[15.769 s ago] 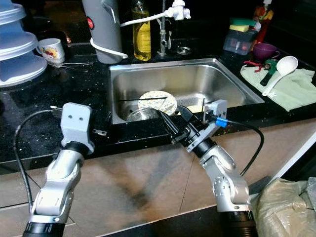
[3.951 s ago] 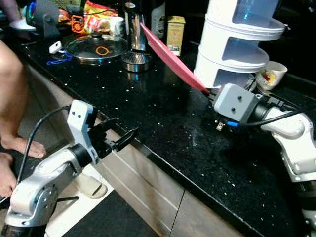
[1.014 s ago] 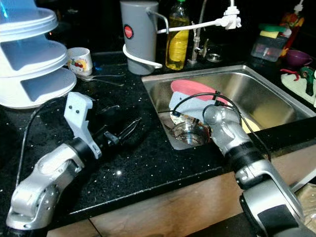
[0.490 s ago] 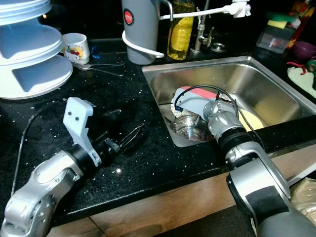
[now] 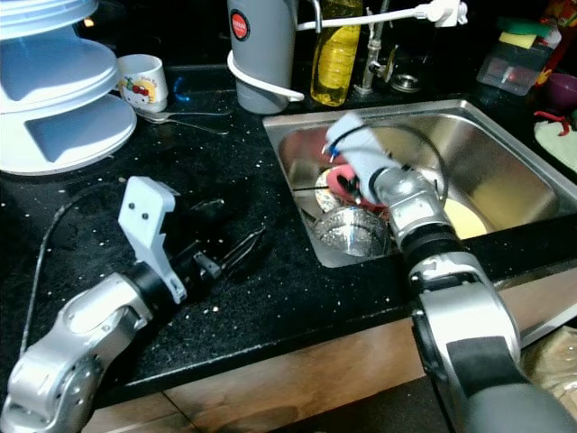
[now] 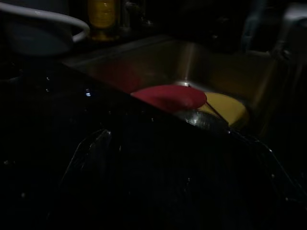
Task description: Kitchen organization
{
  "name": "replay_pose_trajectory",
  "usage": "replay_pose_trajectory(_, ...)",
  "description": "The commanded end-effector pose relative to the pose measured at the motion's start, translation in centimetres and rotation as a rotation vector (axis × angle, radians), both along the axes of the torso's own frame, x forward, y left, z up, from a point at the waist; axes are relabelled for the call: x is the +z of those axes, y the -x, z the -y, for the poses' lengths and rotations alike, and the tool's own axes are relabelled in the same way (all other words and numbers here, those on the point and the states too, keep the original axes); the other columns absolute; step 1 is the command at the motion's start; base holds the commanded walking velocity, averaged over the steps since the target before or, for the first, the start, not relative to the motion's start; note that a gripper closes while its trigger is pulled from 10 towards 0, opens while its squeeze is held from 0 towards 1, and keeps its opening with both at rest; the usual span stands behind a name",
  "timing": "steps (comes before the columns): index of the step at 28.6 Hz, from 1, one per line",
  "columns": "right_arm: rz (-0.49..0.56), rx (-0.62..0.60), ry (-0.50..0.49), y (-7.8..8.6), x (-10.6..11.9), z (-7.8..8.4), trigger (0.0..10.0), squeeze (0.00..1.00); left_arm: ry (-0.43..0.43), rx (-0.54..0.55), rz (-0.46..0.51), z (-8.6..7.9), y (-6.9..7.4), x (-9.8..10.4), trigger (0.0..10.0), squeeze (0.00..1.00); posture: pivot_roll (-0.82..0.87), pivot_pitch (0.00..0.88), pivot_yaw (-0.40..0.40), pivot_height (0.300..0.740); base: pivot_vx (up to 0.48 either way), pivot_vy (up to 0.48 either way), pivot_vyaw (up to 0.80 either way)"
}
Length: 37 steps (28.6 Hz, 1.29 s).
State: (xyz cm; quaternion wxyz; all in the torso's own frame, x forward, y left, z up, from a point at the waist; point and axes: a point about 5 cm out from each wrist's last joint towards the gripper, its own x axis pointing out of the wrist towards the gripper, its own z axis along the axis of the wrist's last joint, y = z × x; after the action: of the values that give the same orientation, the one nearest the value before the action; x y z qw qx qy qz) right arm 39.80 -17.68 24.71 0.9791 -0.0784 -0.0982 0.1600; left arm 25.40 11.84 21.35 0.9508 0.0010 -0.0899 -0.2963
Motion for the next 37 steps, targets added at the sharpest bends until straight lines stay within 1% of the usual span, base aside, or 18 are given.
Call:
replay_pose_trajectory(1, 0.039, -0.009, -0.062, 0.5, -0.2, 0.6, 10.0, 0.0, 0.004, -0.011, -0.009, 0.4, -0.1, -0.3, 10.0, 0.0, 0.11, 0.035, -0.072, 0.74, 0.0, 0.0, 0.0)
replay_pose_trajectory(2, 0.078, -0.006, -0.086, 0.9, -0.3, 0.7, 10.0, 0.0, 0.002, -0.014, -0.011, 0.5, -0.2, -0.3, 10.0, 0.0, 0.1, 0.029, -0.068, 0.74, 0.0, 0.0, 0.0)
replay_pose_trajectory(3, 0.106, 0.029, -0.204, 1.8, -0.5, 1.2, 10.0, 0.0, 0.004, -0.023, -0.014, 0.8, -0.3, -0.4, 10.0, 0.0, 0.1, 0.022, -0.063, 0.74, 0.0, 0.0, 0.0)
replay_pose_trajectory(5, 0.125, 0.059, -0.277, 2.5, -0.6, 1.6, 10.0, 0.0, 0.005, -0.03, -0.015, 1.0, -0.5, -0.4, 10.0, 0.0, 0.1, 0.016, -0.059, 0.74, 0.0, 0.0, 0.0)
replay_pose_trajectory(6, 0.154, 0.097, -0.356, 3.0, -0.4, 2.0, 10.0, 0.0, 0.003, -0.03, -0.015, 1.0, -0.6, -0.4, 10.0, 0.0, 0.1, 0.009, -0.055, 0.74, 0.0, 0.0, 0.0)
replay_pose_trajectory(7, 0.154, 0.097, -0.356, 3.0, -0.4, 2.0, 10.0, 0.0, 0.003, -0.03, -0.015, 1.0, -0.6, -0.4, 10.0, 0.0, 0.1, 0.009, -0.055, 0.74, 0.0, 0.0, 0.0)
replay_pose_trajectory(8, 0.176, 0.123, -0.409, 3.4, -0.2, 2.2, 10.0, 0.0, 0.002, -0.03, -0.015, 1.0, -0.6, -0.5, 10.0, 0.0, 0.1, 0.008, -0.054, 0.74, 0.0, 0.0, 0.0)
replay_pose_trajectory(9, 0.176, 0.123, -0.409, 3.4, -0.2, 2.2, 10.0, 0.0, 0.002, -0.03, -0.015, 1.0, -0.6, -0.5, 10.0, 0.0, 0.1, 0.008, -0.054, 0.74, 0.0, 0.0, 0.0)
replay_pose_trajectory(11, 0.175, 0.17, -0.486, 4.2, -0.8, 2.6, 10.0, 0.0, -0.004, -0.019, -0.011, 1.0, -0.9, -0.6, 10.0, 0.0, 0.09, 0.0, -0.049, 0.74, 0.0, 0.0, 0.0)
replay_pose_trajectory(12, 0.175, 0.17, -0.486, 4.2, -0.8, 2.6, 10.0, 0.0, -0.004, -0.019, -0.011, 1.0, -0.9, -0.6, 10.0, 0.0, 0.09, 0.0, -0.049, 0.74, 0.0, 0.0, 0.0)
replay_pose_trajectory(14, 0.177, 0.238, -0.55, 5.5, -1.7, 2.7, 10.0, 0.0, -0.009, 0.032, -0.013, 0.5, -1.3, -1.0, 10.0, 0.0, 0.09, 0.0, -0.045, 0.74, 0.0, 0.0, 0.0)
replay_pose_trajectory(16, 0.194, 0.312, -0.635, 6.7, -2.0, 2.7, 10.0, 0.0, -0.012, 0.087, -0.017, -0.1, -1.6, -1.3, 10.0, 0.0, 0.09, 0.0, -0.04, 0.74, 0.0, 0.0, 0.0)
replay_pose_trajectory(17, 0.202, 0.334, -0.658, 7.0, -2.0, 2.8, 10.0, 0.0, -0.013, 0.104, -0.018, -0.4, -1.7, -1.4, 10.0, 0.0, 0.1, 0.0, -0.041, 0.74, 0.0, 0.0, 0.0)
replay_pose_trajectory(22, 0.188, 0.36, -0.684, 7.5, -2.3, 2.7, 10.0, 0.0, -0.033, 0.135, -0.01, -0.8, -1.9, -1.6, 10.0, 0.0, 0.1, 0.0, -0.038, 0.74, 0.0, 0.0, 0.0)
replay_pose_trajectory(26, 0.16, 0.398, -0.677, 7.6, -2.7, 1.8, 10.0, 0.0, -0.045, 0.15, -0.008, -1.0, -1.9, -1.8, 10.0, 0.0, 0.1, 0.0, -0.038, 0.74, 0.0, 0.0, 0.0)
replay_pose_trajectory(31, 0.148, 0.41, -0.687, 7.7, -2.9, 1.5, 10.0, 0.0, -0.049, 0.155, -0.004, -1.0, -1.9, -1.9, 10.0, 0.0, 0.1, 0.0, -0.041, 0.74, 0.0, 0.0, 0.0)
replay_pose_trajectory(34, 0.122, 0.426, -0.694, 7.7, -3.3, 0.9, 10.0, 0.0, -0.056, 0.161, -0.003, -1.0, -2.0, -2.2, 10.0, 0.0, 0.1, 0.0, -0.041, 0.74, -0.244, 0.0, 0.0)
replay_pose_trajectory(37, 0.116, 0.433, -0.7, 7.7, -3.4, 0.7, 10.0, 0.0, -0.057, 0.16, -0.003, -1.0, -2.1, -2.3, 10.0, 0.0, 0.1, 0.0, -0.04, 0.74, -0.256, 0.0, 0.0)
